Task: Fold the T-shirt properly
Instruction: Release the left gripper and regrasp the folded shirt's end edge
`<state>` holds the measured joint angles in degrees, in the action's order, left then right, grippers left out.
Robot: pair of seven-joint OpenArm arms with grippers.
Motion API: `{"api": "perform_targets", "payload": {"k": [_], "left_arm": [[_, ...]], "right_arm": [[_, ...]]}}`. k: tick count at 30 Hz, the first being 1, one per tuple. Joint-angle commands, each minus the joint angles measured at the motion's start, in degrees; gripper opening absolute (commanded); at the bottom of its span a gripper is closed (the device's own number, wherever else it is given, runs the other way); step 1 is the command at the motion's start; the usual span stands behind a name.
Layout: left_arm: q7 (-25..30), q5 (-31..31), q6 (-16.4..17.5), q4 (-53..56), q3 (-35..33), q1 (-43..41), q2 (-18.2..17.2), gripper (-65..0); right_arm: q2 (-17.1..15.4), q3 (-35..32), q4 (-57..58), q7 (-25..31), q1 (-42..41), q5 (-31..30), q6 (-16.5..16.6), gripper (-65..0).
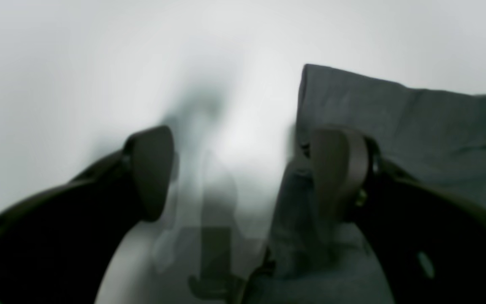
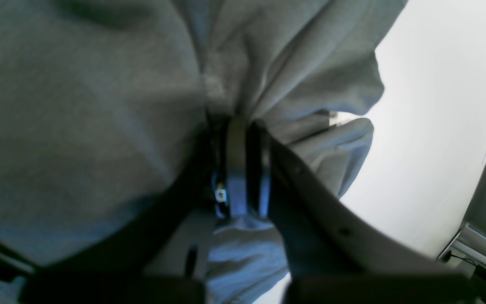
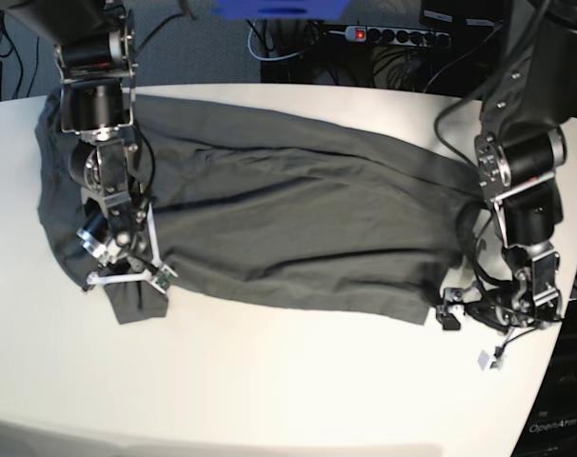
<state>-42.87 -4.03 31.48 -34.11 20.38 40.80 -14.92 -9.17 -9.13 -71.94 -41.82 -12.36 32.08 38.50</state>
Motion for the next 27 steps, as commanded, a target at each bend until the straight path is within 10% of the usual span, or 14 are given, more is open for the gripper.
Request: {"api": "perform_targets", "payload": {"k": [1, 27], "left_arm": [[0.81, 0.65, 0.12, -0.84, 0.06, 2.24, 0.02, -15.5], [6.43, 0.56, -5.59, 5.58, -0.03, 1.97, 3.80, -15.5]], "right_arm": [[0.07, -0.06, 0.43, 0.28, -0.08, -1.97, 1.50, -64.4], [0.07, -0.06, 0.43, 0.46, 0.71, -1.88, 1.50, -64.4]]}}
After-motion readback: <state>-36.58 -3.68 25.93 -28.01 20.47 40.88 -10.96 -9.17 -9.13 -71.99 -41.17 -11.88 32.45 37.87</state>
